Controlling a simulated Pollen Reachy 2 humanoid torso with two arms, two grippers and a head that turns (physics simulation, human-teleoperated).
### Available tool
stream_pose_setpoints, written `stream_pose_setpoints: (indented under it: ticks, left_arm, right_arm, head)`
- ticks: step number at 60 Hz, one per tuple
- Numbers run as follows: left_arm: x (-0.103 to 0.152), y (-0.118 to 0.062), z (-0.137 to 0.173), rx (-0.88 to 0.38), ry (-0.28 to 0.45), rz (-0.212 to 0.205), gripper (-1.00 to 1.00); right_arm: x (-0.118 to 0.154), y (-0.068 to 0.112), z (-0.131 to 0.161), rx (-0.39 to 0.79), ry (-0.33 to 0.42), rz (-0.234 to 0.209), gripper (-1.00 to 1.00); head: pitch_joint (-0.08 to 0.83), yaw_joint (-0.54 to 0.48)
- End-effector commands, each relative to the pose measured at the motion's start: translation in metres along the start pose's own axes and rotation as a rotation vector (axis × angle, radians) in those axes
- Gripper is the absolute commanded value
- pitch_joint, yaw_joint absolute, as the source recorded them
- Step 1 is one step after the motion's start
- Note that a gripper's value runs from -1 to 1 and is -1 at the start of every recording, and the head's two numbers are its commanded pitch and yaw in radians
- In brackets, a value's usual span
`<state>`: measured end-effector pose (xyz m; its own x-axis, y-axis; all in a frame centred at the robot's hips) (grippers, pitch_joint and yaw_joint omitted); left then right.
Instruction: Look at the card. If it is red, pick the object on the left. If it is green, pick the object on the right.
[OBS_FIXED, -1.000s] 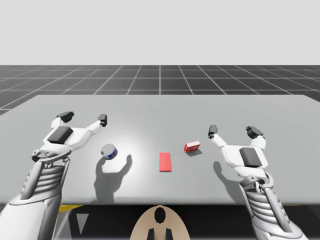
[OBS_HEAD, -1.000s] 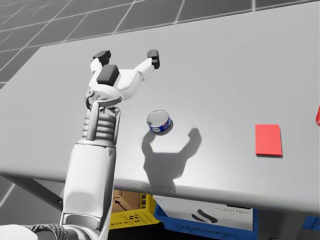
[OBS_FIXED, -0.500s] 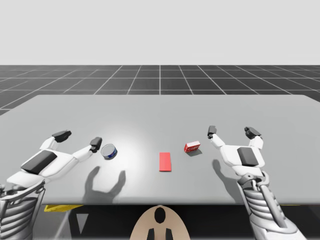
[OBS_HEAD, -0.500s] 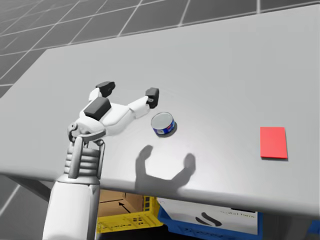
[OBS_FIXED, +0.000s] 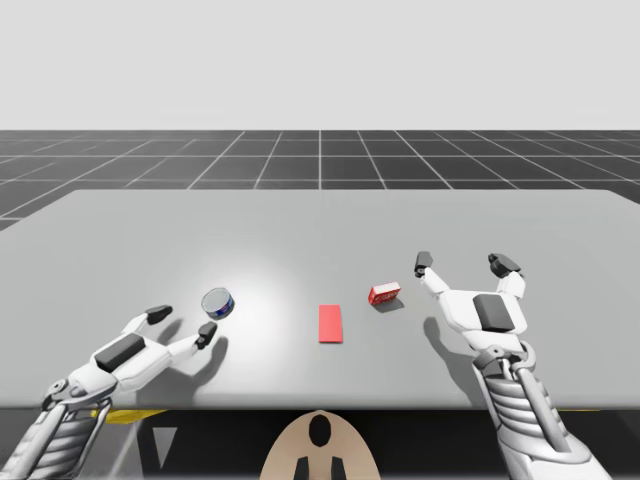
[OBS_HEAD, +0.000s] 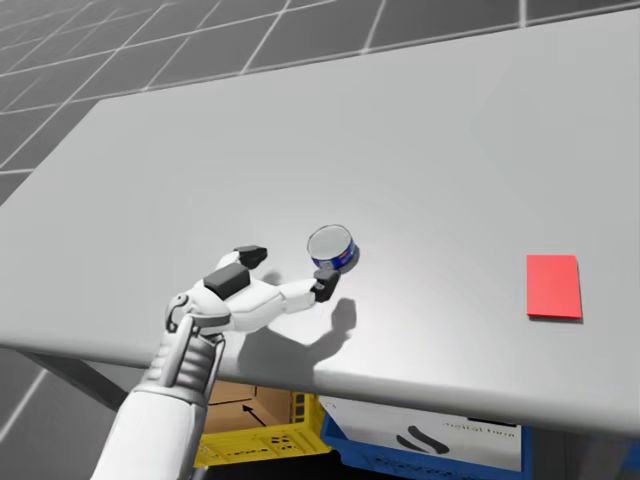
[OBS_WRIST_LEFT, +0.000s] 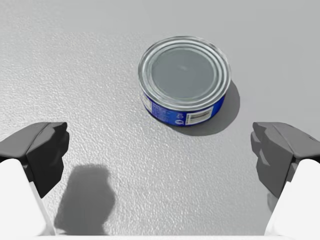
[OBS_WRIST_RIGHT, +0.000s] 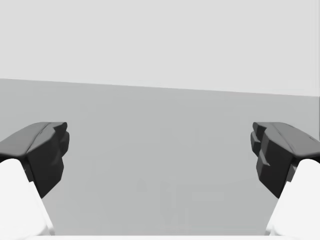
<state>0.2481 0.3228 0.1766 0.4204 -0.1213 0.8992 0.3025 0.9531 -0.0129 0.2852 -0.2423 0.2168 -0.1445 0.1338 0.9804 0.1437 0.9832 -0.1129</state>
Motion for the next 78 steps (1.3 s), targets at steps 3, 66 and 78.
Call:
stream_pose_setpoints:
  ticks: [3,66,78]
  left_arm:
    - [-0.001,0.0,-0.023,-0.004,0.054,0.0,-1.0]
    - [0.005,-0.019,-0.071,0.088,0.147,-0.106,1.0]
    - [0.004,-0.019,-0.071,0.091,0.148,-0.113,1.0]
  right_arm:
    - [-0.002,0.003,0.001,-0.002,0.001,-0.003,-1.0]
    - [-0.002,0.002,0.001,0.001,-0.001,0.009,-1.0]
    - [-0.003,0.003,0.001,0.0,0.001,0.013,-1.0]
  head:
    - [0.692,0.41]
    - [0.599,0.41]
    - [0.427,0.42]
